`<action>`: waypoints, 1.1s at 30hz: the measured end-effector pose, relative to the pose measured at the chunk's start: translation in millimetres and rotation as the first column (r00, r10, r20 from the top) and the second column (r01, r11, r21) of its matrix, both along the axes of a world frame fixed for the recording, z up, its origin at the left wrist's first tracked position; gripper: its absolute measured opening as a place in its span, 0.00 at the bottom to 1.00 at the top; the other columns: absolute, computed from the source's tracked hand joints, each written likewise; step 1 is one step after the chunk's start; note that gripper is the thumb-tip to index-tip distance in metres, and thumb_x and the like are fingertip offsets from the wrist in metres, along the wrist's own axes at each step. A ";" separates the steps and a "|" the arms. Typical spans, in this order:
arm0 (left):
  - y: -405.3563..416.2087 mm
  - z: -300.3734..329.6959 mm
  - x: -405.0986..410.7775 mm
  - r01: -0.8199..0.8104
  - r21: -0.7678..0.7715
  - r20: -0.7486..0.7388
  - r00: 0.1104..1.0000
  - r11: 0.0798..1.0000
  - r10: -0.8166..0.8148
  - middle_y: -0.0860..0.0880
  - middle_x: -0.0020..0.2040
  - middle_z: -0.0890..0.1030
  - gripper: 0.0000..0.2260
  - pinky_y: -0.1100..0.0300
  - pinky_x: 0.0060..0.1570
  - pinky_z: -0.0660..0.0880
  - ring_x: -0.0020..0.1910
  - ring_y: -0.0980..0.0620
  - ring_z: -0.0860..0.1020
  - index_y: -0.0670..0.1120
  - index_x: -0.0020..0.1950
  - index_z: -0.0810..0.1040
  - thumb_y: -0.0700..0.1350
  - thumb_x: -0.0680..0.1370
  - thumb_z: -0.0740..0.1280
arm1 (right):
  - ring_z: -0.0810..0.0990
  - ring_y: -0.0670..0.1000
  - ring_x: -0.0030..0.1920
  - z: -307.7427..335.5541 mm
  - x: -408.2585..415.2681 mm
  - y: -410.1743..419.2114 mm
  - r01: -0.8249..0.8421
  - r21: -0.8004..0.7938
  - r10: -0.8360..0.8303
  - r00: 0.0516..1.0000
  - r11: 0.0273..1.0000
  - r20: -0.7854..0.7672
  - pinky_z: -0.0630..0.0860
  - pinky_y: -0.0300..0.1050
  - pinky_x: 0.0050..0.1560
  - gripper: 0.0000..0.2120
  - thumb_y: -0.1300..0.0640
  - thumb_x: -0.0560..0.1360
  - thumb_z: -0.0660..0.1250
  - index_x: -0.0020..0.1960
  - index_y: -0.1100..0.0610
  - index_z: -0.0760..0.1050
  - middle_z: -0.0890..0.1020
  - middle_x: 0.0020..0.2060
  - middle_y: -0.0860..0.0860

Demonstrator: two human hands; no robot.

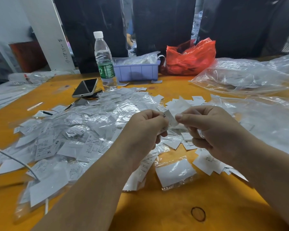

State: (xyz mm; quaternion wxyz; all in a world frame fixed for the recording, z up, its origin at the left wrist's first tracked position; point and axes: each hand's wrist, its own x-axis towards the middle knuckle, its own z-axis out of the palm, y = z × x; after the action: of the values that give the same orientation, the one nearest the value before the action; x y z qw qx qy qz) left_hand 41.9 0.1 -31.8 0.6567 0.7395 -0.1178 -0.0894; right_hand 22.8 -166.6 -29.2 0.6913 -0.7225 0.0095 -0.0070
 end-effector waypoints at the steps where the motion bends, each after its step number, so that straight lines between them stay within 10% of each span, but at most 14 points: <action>1: 0.1 -0.1 0.3 -0.003 -0.001 -0.014 1.000 1.000 0.003 0.53 0.26 0.76 0.06 0.67 0.24 0.67 0.24 0.59 0.70 0.45 0.45 0.79 0.38 0.78 0.64 | 0.60 0.47 0.24 -0.2 0.4 -0.4 0.015 -0.003 -0.015 1.000 1.000 0.002 0.60 0.37 0.21 0.07 0.59 0.71 0.73 0.35 0.57 0.80 0.66 0.24 0.51; 24: 0.0 1.3 3.6 -0.080 -0.082 -0.112 0.991 0.993 0.071 0.50 0.29 0.77 0.09 0.63 0.25 0.66 0.26 0.55 0.71 0.46 0.44 0.78 0.39 0.78 0.59 | 0.57 0.49 0.26 -0.6 -0.6 0.7 -0.017 0.040 0.016 1.000 0.999 0.024 0.57 0.38 0.22 0.05 0.59 0.71 0.72 0.42 0.61 0.84 0.64 0.24 0.53; 33: 5.5 1.2 0.9 -0.051 -0.024 0.076 0.996 0.998 0.053 0.54 0.32 0.80 0.05 0.67 0.27 0.69 0.29 0.58 0.74 0.49 0.51 0.78 0.41 0.77 0.69 | 0.59 0.49 0.27 -3.5 -1.9 2.6 -0.095 0.027 0.095 0.995 0.995 -0.004 0.59 0.37 0.22 0.05 0.59 0.71 0.72 0.45 0.58 0.85 0.64 0.30 0.57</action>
State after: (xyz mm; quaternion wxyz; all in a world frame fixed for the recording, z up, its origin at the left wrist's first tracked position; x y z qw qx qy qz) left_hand 42.8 5.6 -30.6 0.6620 0.7379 -0.1247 -0.0423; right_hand 21.0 -164.1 -32.7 0.7005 -0.7127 -0.0231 0.0278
